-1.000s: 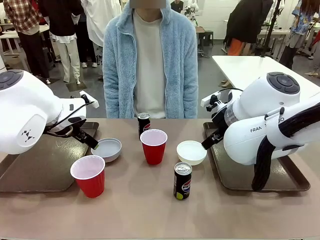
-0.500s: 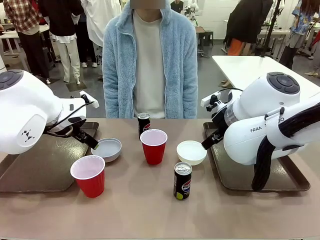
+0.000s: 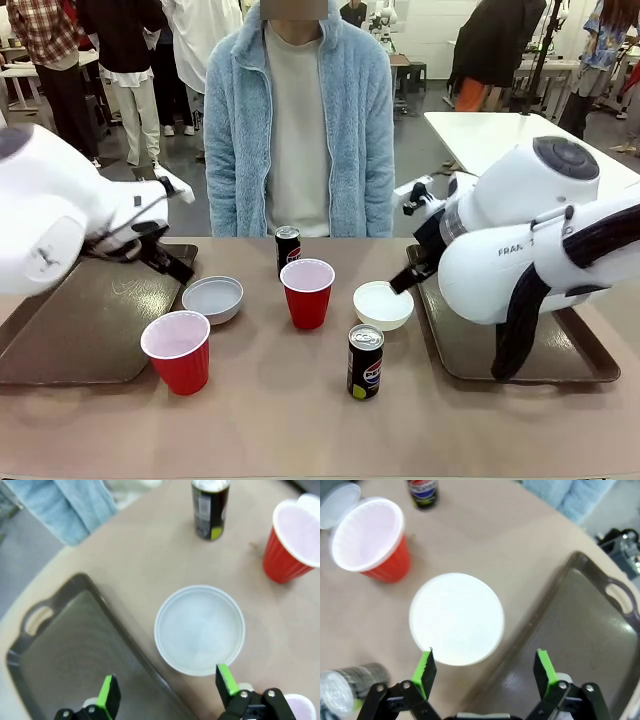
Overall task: Prepare tableware on both trays.
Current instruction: Pick up a Picnic Bowl from the table and place it on a Handle tray.
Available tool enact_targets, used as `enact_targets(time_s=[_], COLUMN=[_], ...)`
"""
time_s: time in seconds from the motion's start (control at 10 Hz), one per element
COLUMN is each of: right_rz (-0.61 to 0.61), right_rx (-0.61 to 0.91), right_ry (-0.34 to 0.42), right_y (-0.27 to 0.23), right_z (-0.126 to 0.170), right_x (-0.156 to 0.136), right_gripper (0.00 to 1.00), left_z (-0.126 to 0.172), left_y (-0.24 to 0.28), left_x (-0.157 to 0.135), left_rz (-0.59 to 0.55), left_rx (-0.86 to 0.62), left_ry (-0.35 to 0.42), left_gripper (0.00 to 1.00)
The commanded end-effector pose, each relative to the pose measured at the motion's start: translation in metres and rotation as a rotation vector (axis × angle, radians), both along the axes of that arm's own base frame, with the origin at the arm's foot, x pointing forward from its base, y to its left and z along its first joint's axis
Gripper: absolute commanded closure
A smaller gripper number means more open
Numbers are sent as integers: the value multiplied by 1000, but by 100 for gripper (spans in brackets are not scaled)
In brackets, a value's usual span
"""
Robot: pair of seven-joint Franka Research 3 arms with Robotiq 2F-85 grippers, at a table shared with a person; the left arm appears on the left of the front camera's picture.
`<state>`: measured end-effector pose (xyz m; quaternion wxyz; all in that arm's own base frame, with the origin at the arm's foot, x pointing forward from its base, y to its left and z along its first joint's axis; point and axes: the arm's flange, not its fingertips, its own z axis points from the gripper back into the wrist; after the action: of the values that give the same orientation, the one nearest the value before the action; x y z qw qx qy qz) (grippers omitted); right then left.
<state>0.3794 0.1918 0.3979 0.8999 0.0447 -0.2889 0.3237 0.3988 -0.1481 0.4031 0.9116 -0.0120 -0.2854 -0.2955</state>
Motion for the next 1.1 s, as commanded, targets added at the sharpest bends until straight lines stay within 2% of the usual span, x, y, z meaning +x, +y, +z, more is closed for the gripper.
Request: enact_targets(time_s=[0.0,0.1,0.2,0.3,0.4,0.5,0.6,0.9,1.0], right_rz=[26,15,-115,-152,-143,-132,-138,-138,-150], right_rx=[66,70,-4,-23,-18,-29,-47,-47,-58], right_ry=[46,142,320,465,572,633,452,452,499], right_y=[-33,-46,-64,-75,-75,-73,-16,-16,-17], right_z=[33,25,-4,-28,-47,-61,44,44,46], right_x=[-100,-136,-161,-181,-202,-213,-82,-82,-88], right_gripper=[0,0,0,0,0,0,0,0,0], left_z=[43,43,33,17,4,-6,93,93,95], left_y=[54,75,93,100,99,91,70,70,75], left_x=[-96,-131,-161,-179,-192,-198,-95,-95,-104], left_rz=[20,14,6,8,-11,-35,-28,-28,-17], left_rx=[-62,-101,-155,-197,-211,-192,-196,-196,-186], left_ry=[93,189,301,392,465,494,404,404,436], left_gripper=[0,0,0,0,0,0,0,0,0])
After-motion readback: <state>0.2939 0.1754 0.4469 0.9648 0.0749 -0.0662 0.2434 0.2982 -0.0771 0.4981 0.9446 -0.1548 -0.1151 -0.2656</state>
